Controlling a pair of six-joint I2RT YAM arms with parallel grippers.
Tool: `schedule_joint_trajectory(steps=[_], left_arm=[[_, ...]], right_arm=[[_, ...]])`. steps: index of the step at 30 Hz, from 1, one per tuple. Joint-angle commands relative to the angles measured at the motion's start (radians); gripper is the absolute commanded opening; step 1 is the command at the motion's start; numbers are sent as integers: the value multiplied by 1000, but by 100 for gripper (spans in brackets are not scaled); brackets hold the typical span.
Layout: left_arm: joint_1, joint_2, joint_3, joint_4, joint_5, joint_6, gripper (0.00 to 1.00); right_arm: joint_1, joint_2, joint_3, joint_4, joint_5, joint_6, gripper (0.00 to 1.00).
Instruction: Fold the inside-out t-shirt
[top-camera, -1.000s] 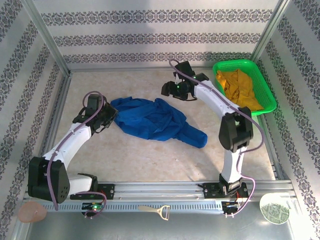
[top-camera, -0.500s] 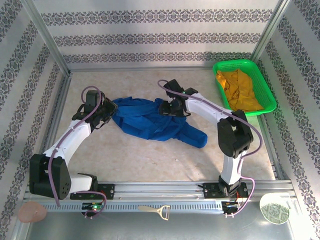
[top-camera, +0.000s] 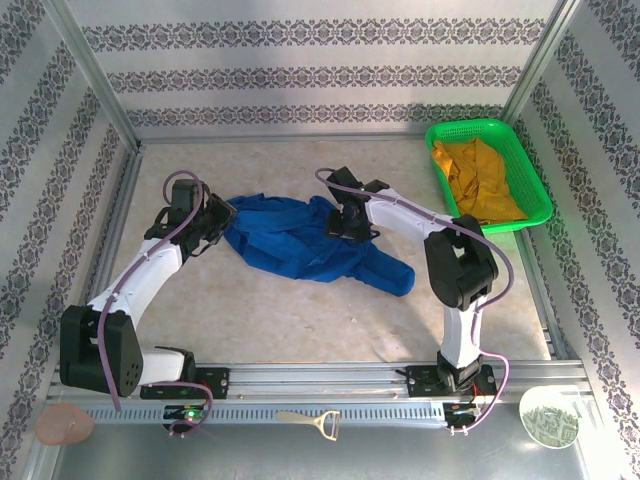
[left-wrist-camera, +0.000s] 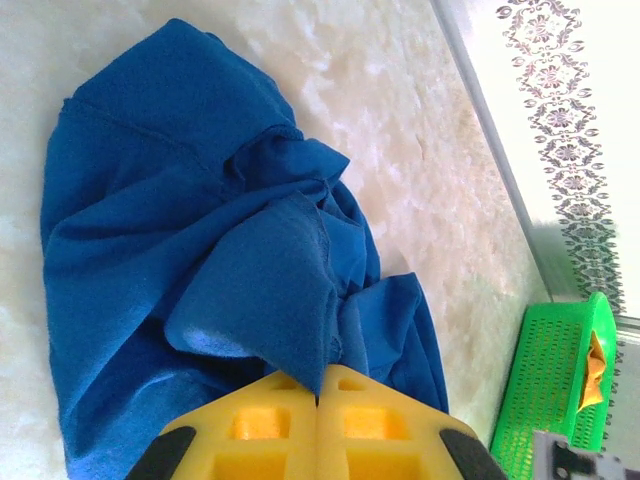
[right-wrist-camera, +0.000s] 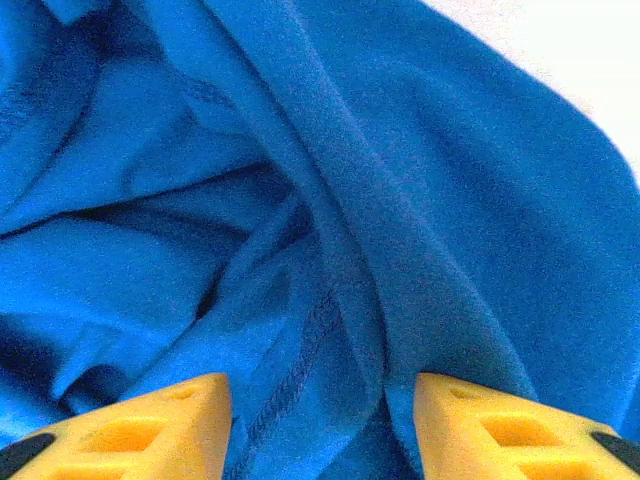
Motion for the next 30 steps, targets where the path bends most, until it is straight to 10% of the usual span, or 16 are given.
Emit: schedule_joint_trajectory(steps=[1, 6, 30], left_arm=[[13, 2, 29, 33, 6, 13, 0], [13, 1, 25, 33, 3, 16, 0], [132, -5, 894, 115, 136, -171, 0]], right_arm=[[-19, 67, 65, 0, 6, 9, 46], [-41, 94, 158, -46, -19, -29, 0], [-362, -586, 800, -193, -215, -60, 0]])
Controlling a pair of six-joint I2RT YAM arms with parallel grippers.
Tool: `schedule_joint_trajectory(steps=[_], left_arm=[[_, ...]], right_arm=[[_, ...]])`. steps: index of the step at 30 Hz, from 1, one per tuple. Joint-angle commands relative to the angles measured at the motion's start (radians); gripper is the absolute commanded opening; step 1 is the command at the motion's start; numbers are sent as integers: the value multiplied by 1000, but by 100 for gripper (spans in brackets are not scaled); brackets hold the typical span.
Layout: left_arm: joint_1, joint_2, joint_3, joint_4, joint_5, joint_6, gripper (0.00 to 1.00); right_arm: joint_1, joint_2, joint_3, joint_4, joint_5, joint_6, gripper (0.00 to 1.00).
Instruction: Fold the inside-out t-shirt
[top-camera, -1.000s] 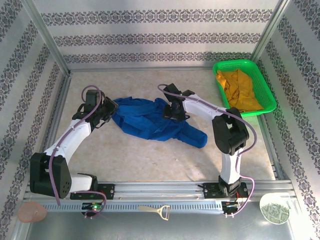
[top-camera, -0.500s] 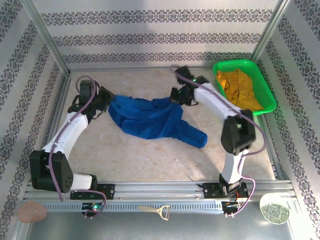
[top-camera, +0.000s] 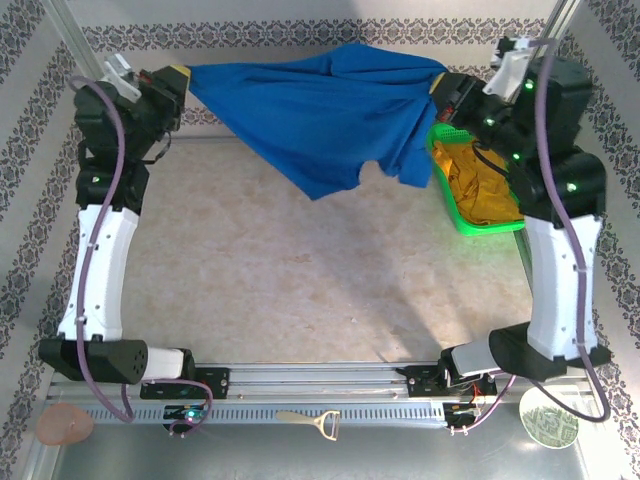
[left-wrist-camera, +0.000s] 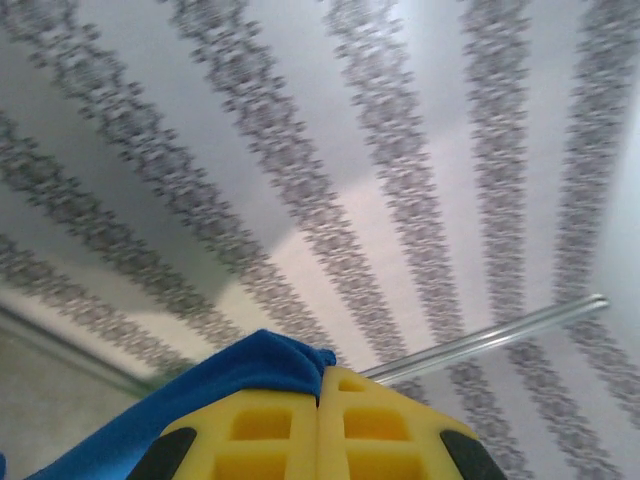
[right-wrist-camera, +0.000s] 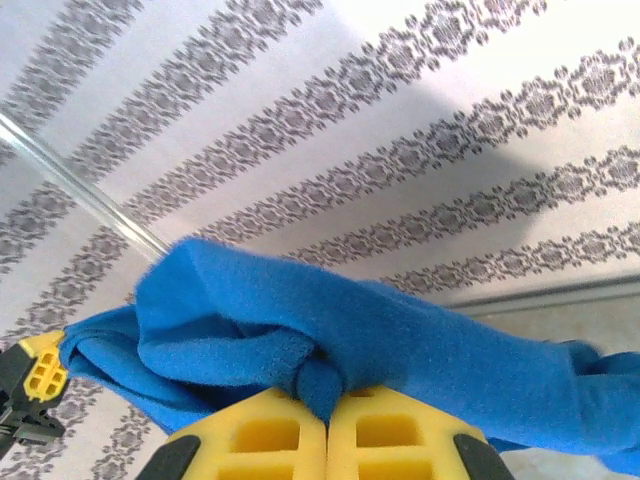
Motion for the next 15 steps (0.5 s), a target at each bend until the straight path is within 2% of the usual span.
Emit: schedule_joint_trajectory(steps=[1, 6, 9, 12, 15], left_arm=[[9, -42, 109, 56, -15, -58, 0], [8, -34, 192, 46, 7, -88, 0], [7, -46, 127, 11, 34, -85, 0], [4, -116, -92, 30, 63, -79, 0], [4, -213, -408, 42, 94, -53, 0]], right_arm=[[-17, -54, 36, -32, -3, 10, 0], [-17, -89, 6, -59, -44, 24, 0], [-8, -148, -183, -19, -56, 44, 0], [31, -248, -486, 41, -15, 58, 0], [113, -358, -870, 121, 43, 61, 0]])
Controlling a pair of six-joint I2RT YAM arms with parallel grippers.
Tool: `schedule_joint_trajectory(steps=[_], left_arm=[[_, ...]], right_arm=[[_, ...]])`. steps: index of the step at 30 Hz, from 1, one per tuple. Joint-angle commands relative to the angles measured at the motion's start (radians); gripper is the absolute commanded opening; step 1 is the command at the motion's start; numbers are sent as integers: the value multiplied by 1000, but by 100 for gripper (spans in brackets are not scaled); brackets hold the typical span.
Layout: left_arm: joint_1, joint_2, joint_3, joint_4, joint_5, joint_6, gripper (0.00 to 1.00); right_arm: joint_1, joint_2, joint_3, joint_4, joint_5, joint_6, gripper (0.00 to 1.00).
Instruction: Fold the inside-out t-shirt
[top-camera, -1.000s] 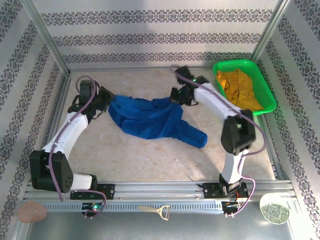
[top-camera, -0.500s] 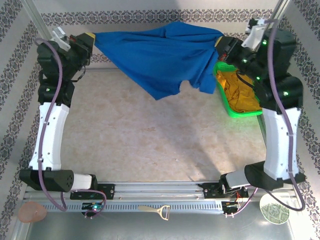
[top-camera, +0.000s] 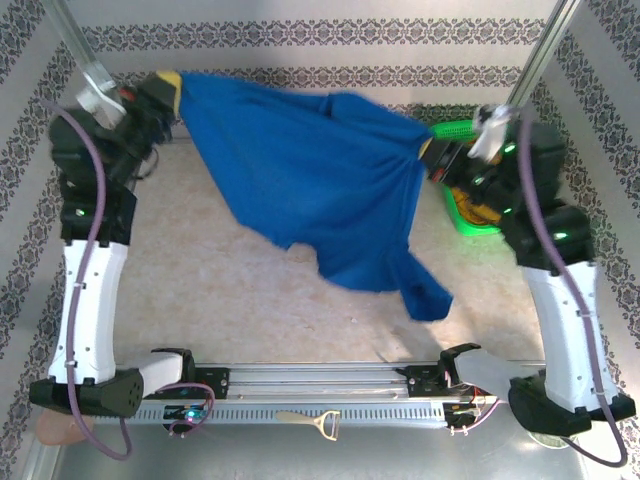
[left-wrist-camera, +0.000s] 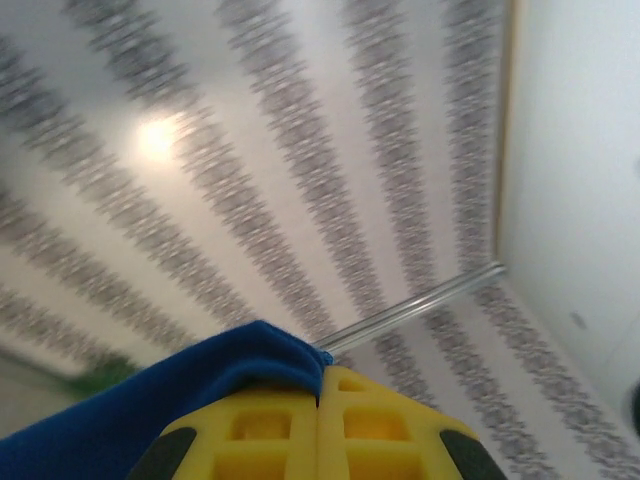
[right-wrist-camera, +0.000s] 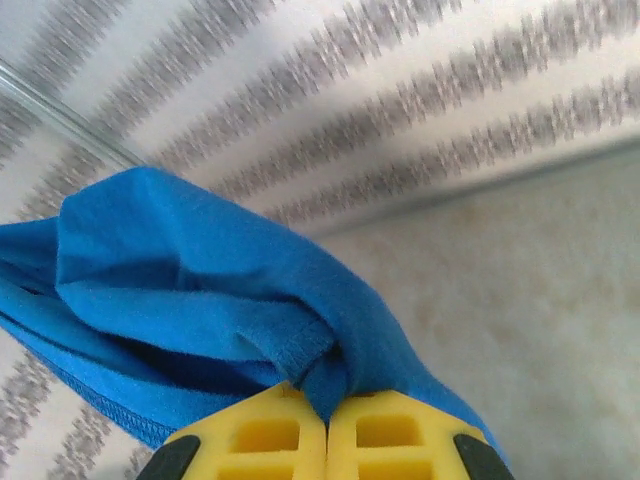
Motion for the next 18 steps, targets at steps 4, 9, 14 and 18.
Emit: schedule_joint_trajectory(steps=[4, 9, 14, 18], left_arm=[[4, -133, -561, -13, 69, 64, 0], [6, -165, -832, -36, 112, 171, 0], [4, -200, -908, -76, 118, 218, 0], [5, -230, -923, -130, 117, 246, 0]], right_arm=[[218, -124, -710, 138, 208, 53, 0], [276, -125, -916, 180, 292, 118, 60], [269, 57, -712, 168, 276, -8, 65], [277, 288, -511, 180, 206, -87, 68]])
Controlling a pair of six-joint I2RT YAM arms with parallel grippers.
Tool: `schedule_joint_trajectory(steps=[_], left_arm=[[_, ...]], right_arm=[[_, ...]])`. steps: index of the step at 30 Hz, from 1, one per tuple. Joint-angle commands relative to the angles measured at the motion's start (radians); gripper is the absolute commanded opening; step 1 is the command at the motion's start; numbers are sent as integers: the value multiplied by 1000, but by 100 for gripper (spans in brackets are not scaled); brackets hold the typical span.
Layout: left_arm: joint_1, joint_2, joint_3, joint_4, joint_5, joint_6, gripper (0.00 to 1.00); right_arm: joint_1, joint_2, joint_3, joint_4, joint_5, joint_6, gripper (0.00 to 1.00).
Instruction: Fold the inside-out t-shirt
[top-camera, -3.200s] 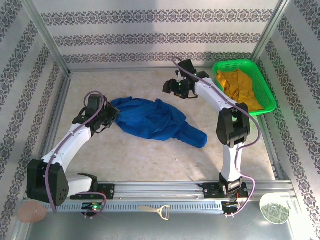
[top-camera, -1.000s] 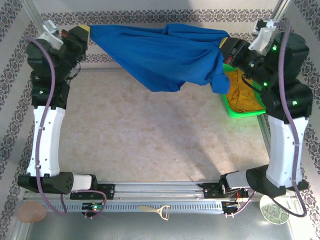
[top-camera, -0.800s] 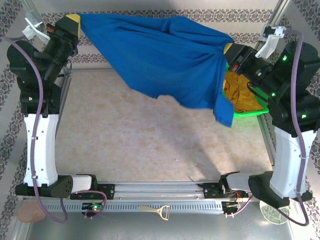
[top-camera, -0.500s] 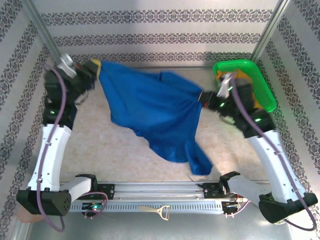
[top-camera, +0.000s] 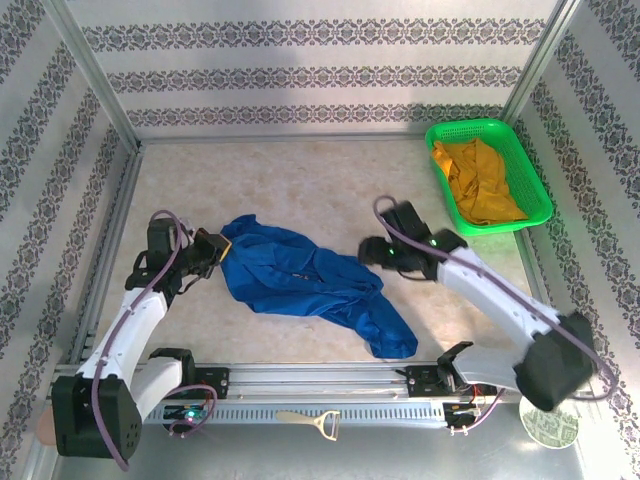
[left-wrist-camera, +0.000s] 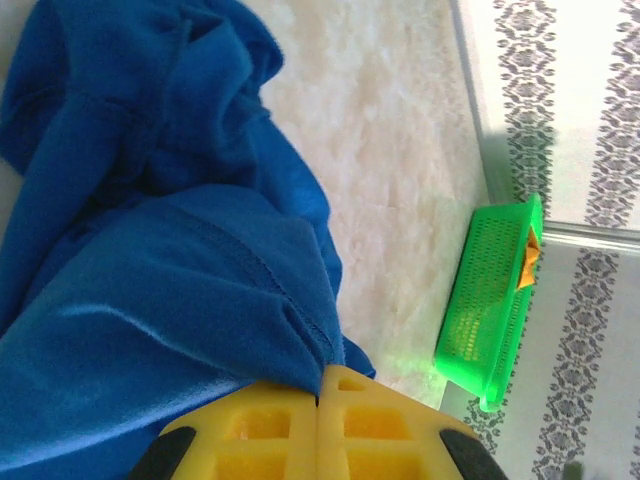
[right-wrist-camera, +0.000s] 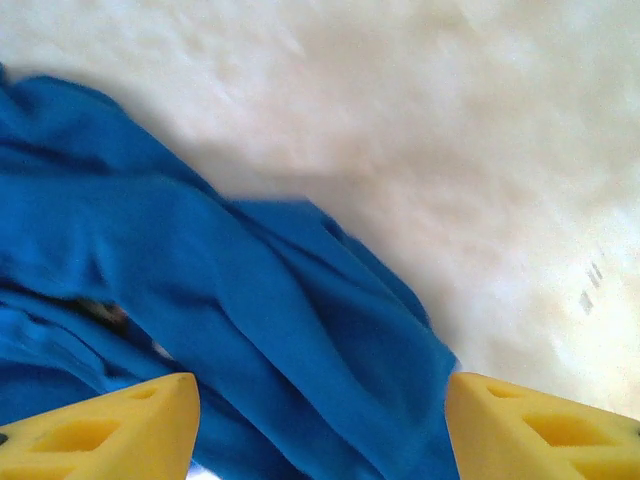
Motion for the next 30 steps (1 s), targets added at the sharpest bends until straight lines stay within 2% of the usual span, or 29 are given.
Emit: schedule_joint_trajectory(steps=[1, 5, 7, 10, 15, 26, 28, 30], left_arm=[[5, -33, -18, -33, 21, 58, 0], [5, -42, -49, -5, 24, 35, 0], [5, -39, -46, -4, 25, 36, 0], [6, -41, -39, -12, 26, 40, 0], [6, -40, -35, -2, 22, 34, 0], [6, -39, -23, -13, 16, 37, 0], [5, -41, -20, -17, 15, 40, 0], [5, -42, -18, -21, 12, 42, 0]], right_arm=[[15, 182, 160, 29, -52, -103, 69], [97, 428, 387, -56, -60, -209, 75], [137, 484, 437, -93, -43, -252, 78], [175, 489, 427, -104, -36, -276, 82], [198, 484, 362, -102, -30, -277, 82], [254, 623, 397, -83, 13, -249, 62], [256, 636, 394, -86, 31, -238, 54], [252, 635, 383, -87, 50, -228, 37]])
